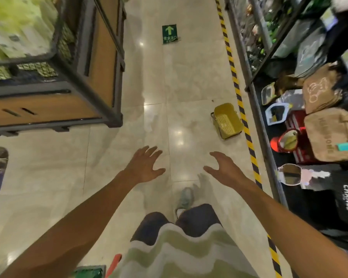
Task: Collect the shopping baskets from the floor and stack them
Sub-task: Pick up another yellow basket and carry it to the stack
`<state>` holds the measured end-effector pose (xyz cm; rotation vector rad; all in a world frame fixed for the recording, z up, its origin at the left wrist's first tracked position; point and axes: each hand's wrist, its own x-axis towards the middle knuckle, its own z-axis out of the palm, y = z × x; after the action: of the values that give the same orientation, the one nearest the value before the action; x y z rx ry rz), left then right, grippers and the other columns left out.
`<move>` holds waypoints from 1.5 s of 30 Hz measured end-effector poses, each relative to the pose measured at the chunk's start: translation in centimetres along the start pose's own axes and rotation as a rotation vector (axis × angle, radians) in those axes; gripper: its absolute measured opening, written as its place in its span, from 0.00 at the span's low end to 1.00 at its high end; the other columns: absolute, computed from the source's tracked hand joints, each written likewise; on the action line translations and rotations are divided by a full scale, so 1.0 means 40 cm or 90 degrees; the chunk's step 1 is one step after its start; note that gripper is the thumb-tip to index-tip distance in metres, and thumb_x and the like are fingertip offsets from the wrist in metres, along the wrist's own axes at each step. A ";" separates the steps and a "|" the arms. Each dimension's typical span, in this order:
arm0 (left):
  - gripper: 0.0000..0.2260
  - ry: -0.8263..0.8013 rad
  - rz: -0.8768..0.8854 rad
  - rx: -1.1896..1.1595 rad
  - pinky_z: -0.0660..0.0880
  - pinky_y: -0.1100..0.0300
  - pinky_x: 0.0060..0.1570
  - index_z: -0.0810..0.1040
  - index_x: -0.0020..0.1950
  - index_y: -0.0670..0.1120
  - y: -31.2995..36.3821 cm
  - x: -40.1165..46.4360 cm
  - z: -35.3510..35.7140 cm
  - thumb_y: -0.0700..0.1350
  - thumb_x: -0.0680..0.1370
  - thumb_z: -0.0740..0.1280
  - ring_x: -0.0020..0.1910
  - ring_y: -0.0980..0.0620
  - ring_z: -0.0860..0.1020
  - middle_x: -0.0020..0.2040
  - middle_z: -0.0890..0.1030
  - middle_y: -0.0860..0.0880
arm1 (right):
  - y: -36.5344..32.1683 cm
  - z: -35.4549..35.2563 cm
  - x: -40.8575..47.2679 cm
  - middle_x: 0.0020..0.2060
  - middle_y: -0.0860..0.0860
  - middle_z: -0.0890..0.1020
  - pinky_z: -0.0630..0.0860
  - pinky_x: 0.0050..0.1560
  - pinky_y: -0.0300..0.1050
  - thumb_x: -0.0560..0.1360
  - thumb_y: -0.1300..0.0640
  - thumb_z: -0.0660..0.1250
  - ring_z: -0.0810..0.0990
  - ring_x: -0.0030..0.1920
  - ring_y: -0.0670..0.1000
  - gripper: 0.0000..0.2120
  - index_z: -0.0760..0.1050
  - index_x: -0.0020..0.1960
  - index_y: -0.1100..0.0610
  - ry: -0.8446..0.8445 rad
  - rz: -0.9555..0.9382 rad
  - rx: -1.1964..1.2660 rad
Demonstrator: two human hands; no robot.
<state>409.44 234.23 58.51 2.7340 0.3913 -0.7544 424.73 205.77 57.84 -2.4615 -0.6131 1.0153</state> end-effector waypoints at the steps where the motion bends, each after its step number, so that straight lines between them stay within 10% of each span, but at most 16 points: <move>1: 0.36 -0.002 0.002 -0.005 0.44 0.50 0.78 0.54 0.82 0.54 -0.009 0.051 -0.039 0.68 0.79 0.58 0.81 0.46 0.49 0.83 0.51 0.50 | -0.008 -0.030 0.038 0.77 0.49 0.63 0.62 0.75 0.51 0.77 0.38 0.65 0.61 0.76 0.52 0.34 0.61 0.77 0.50 0.007 0.012 0.003; 22: 0.37 -0.129 0.329 0.260 0.47 0.48 0.78 0.51 0.83 0.51 -0.022 1.036 -0.603 0.68 0.80 0.55 0.81 0.44 0.49 0.83 0.49 0.48 | -0.040 -0.385 0.504 0.77 0.51 0.64 0.62 0.75 0.52 0.77 0.39 0.67 0.62 0.76 0.54 0.35 0.61 0.78 0.51 0.179 0.380 0.194; 45: 0.38 -0.241 0.418 0.301 0.53 0.51 0.78 0.53 0.82 0.48 0.342 1.739 -0.399 0.61 0.79 0.64 0.80 0.44 0.54 0.82 0.54 0.46 | 0.382 -0.367 0.866 0.76 0.51 0.64 0.64 0.73 0.53 0.77 0.45 0.69 0.61 0.76 0.54 0.35 0.60 0.78 0.53 0.168 0.526 0.380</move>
<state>478.73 239.67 37.35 2.7354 -0.8182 -1.2295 461.24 208.85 40.36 -2.2096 0.7579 0.9133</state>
